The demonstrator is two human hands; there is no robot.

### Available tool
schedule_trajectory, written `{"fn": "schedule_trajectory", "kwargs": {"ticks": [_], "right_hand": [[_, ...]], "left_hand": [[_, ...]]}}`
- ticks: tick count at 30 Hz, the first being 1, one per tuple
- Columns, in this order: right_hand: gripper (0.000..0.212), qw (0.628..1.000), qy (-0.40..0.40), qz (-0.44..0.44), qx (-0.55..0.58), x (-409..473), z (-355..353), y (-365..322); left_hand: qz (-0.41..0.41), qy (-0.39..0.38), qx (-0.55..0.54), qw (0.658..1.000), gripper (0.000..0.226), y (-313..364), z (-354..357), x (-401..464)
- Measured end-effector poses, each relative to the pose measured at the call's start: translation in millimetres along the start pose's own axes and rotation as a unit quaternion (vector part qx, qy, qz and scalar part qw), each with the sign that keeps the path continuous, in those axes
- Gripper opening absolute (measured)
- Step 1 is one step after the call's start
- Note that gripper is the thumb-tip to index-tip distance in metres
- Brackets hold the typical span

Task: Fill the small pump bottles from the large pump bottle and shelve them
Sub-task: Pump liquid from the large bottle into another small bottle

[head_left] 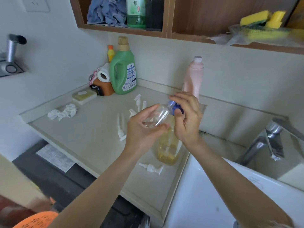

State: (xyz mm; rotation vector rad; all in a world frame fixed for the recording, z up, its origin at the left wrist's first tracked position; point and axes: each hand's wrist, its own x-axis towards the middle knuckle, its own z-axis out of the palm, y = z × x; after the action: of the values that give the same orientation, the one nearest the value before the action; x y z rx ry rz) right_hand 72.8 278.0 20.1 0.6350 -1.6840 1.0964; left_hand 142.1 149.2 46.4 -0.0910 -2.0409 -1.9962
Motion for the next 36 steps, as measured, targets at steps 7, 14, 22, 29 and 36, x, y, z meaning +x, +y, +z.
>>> {"fn": "schedule_trajectory", "kwargs": {"ticks": [7,14,22,29,36], "right_hand": [[0.034,0.999,-0.003,0.023,-0.035,0,-1,-8],[0.035,0.998,-0.062,0.015,-0.011,25,-16,-6],[0.032,0.999,-0.043,0.004,0.021,9,-7,3],[0.031,0.999,-0.031,0.027,0.004,3,0,1],[0.034,0.996,-0.059,0.052,0.038,20,-8,-9]], "left_hand": [[-0.012,0.016,0.031,0.999,0.041,-1,-3,1],[0.016,0.021,0.024,0.999,0.037,8,-3,6],[0.009,0.018,-0.001,1.000,0.037,4,0,5],[-0.019,0.011,0.020,1.000,0.036,-7,-4,7],[0.010,0.021,0.014,1.000,0.041,0,-2,9]]}}
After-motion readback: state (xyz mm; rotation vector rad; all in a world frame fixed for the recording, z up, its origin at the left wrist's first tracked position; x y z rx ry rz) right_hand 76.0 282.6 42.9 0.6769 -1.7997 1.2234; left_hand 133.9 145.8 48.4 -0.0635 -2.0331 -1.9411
